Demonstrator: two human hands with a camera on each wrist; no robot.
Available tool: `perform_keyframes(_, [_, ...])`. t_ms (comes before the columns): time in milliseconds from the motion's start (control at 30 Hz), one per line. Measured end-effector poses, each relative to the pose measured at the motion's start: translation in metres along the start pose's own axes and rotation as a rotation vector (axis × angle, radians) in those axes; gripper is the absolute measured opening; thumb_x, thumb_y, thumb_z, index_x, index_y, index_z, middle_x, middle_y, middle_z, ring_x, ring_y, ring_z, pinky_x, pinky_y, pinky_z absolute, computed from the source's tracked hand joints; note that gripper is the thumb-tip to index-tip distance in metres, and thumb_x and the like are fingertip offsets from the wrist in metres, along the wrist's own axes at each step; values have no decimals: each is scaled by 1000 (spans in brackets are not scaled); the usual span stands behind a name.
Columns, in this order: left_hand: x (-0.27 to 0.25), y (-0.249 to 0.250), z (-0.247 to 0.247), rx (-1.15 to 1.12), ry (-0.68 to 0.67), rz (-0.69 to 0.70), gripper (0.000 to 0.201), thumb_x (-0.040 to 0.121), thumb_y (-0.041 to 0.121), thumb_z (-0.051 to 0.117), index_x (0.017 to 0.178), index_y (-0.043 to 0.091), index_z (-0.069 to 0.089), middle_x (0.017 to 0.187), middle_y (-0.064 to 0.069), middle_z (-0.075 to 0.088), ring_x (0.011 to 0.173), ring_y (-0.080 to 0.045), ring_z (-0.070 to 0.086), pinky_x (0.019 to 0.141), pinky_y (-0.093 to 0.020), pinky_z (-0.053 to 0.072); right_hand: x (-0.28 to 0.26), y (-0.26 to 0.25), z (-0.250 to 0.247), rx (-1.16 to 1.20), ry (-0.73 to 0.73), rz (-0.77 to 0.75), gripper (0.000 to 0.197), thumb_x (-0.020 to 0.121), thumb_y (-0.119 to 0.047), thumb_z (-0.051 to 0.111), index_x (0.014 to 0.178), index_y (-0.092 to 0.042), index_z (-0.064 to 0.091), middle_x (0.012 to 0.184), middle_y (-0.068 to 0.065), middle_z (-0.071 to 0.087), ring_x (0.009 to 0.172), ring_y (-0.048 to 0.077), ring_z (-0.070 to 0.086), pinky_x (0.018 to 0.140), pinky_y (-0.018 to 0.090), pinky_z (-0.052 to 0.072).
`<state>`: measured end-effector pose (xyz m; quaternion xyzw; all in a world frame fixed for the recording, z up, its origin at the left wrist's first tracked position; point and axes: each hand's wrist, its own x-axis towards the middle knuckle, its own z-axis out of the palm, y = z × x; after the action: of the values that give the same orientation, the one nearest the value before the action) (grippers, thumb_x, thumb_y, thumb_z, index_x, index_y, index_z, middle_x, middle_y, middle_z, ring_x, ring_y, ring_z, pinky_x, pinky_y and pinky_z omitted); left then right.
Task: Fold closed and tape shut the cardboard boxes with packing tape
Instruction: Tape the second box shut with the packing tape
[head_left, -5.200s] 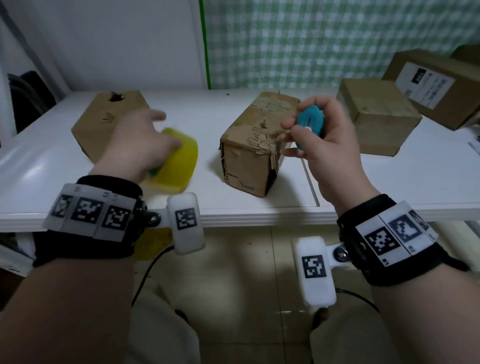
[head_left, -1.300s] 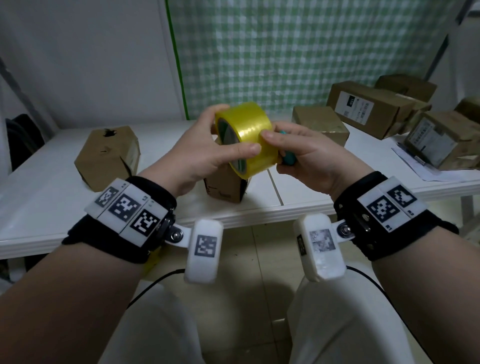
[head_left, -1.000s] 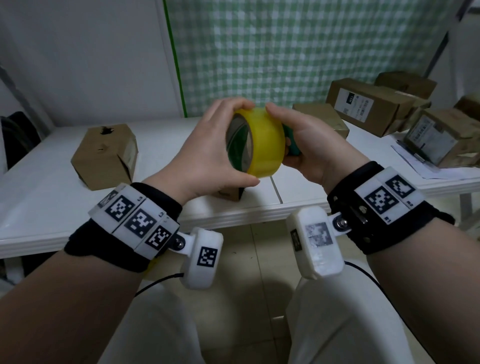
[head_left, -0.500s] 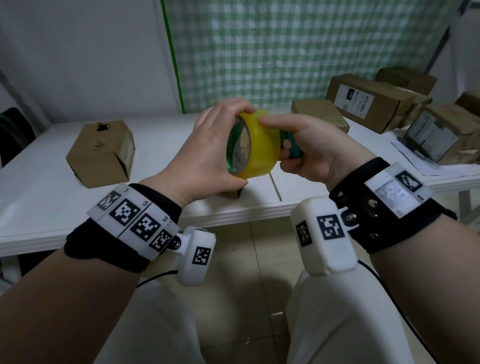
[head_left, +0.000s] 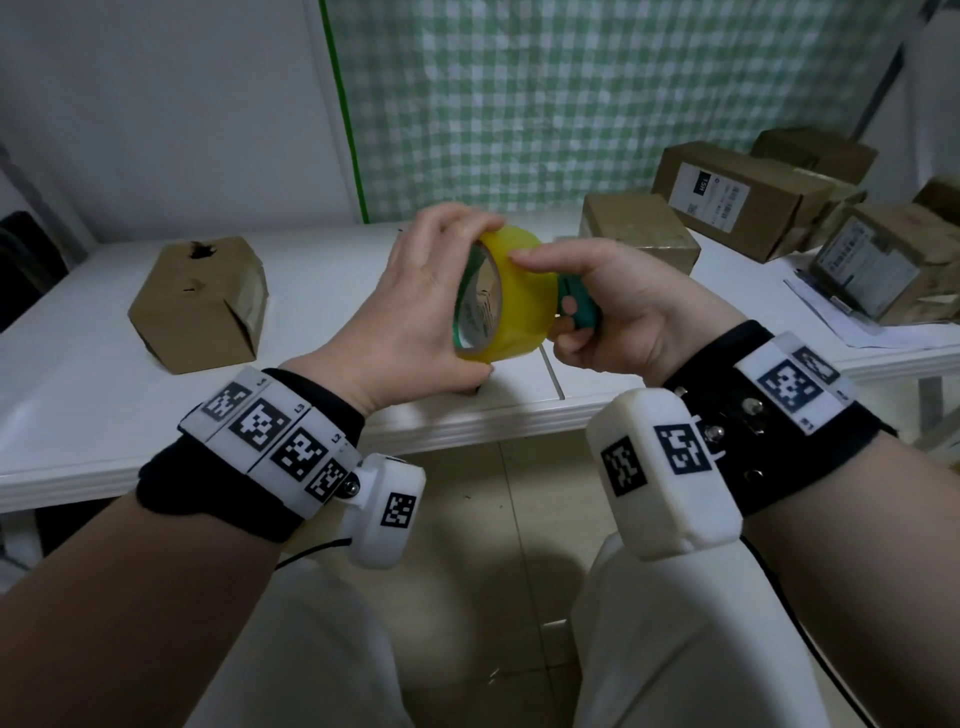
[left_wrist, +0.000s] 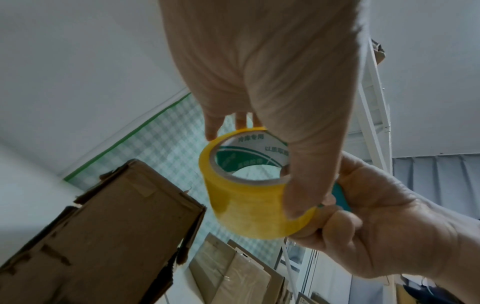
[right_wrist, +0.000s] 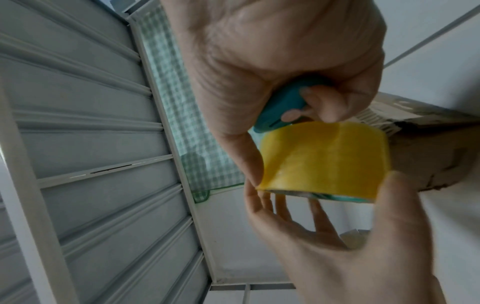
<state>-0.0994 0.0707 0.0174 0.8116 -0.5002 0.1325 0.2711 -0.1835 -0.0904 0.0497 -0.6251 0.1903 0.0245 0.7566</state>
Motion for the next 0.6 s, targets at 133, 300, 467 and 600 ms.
perform_keyframes(133, [5,0,-2,-209,5,-175,104,62,36,84,144,21,21,139,-1,28,124,-8,30,100,-12,27,0,3,2,-15,-55,-49,15,84,-17,63,72,-24,58,54,-11,46,44,3,33,39,12,21])
perform_keyframes(300, [6,-3,-2,-248,49,-186,98,59,33,85,138,23,28,135,2,33,118,-6,35,89,0,26,-1,3,3,-76,-42,-111,19,88,-23,60,69,-24,56,48,-10,40,48,5,30,37,13,23])
perform_keyframes(467, [7,-1,-4,-305,67,-194,99,53,33,89,133,29,30,134,4,33,123,-12,39,97,-17,34,1,6,2,-70,-41,-204,30,92,-28,57,63,-23,59,50,-9,39,52,7,31,43,16,20])
perform_keyframes(600, [5,1,-4,-357,110,-213,96,48,38,84,129,35,33,134,4,35,123,-12,41,102,-36,43,0,7,-3,-118,-103,-248,39,94,-28,54,58,-27,69,49,-12,42,55,8,33,46,16,23])
